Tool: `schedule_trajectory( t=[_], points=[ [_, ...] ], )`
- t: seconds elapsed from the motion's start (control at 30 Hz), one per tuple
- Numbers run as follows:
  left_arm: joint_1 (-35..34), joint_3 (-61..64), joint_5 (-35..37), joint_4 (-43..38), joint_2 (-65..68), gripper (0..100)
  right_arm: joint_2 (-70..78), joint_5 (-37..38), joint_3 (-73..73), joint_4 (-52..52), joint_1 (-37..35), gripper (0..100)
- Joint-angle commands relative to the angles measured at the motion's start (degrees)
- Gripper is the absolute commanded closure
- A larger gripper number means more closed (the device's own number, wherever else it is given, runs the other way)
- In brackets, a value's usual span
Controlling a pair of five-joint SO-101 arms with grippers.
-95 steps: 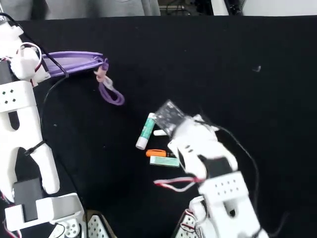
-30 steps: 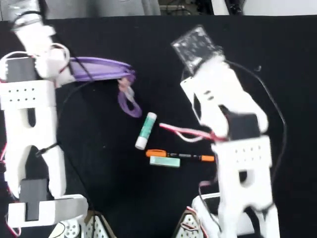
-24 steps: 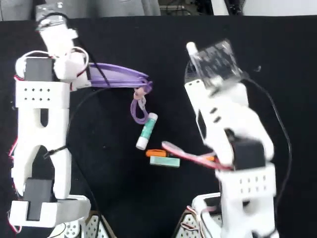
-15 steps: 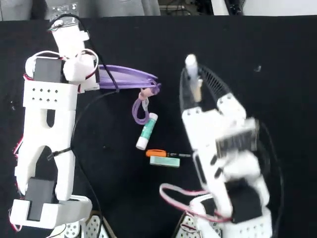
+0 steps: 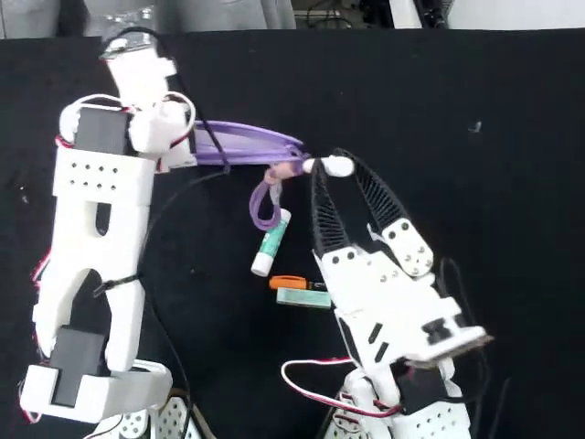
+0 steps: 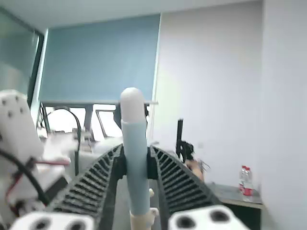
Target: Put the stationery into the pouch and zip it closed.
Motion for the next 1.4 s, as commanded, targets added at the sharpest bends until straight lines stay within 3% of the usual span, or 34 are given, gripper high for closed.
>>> schedule_trajectory(
  t=[0.0,0.23,0.47,0.63,0.83,1.1,1.37],
  points=[
    [2.3,-2.0,0.4,-0.4,-0.4,97,-5.0,-5.4,-3.6,-3.0,-0.4,98.7],
    [2.8,-2.0,0.4,-0.4,-0.4,97,-4.5,-12.6,-4.2,-3.3,-0.5,98.8],
    [6.5,-0.4,0.4,-1.2,-0.4,97,-4.5,-12.6,-2.0,-3.9,-0.5,98.8],
    [8.3,4.3,0.5,-5.8,-0.9,97,-4.4,-12.3,6.7,-15.2,-0.5,98.8],
    [8.6,4.6,0.5,-6.0,-1.0,97,-2.8,-8.1,10.2,-16.5,-0.4,98.8],
    [8.7,4.7,0.5,-6.0,-1.0,97,17.7,-7.4,6.9,-28.9,-0.3,98.8],
    [8.2,4.7,0.5,-5.9,-1.0,97,38.1,-7.4,0.7,-30.4,0.4,98.5]
  ],
)
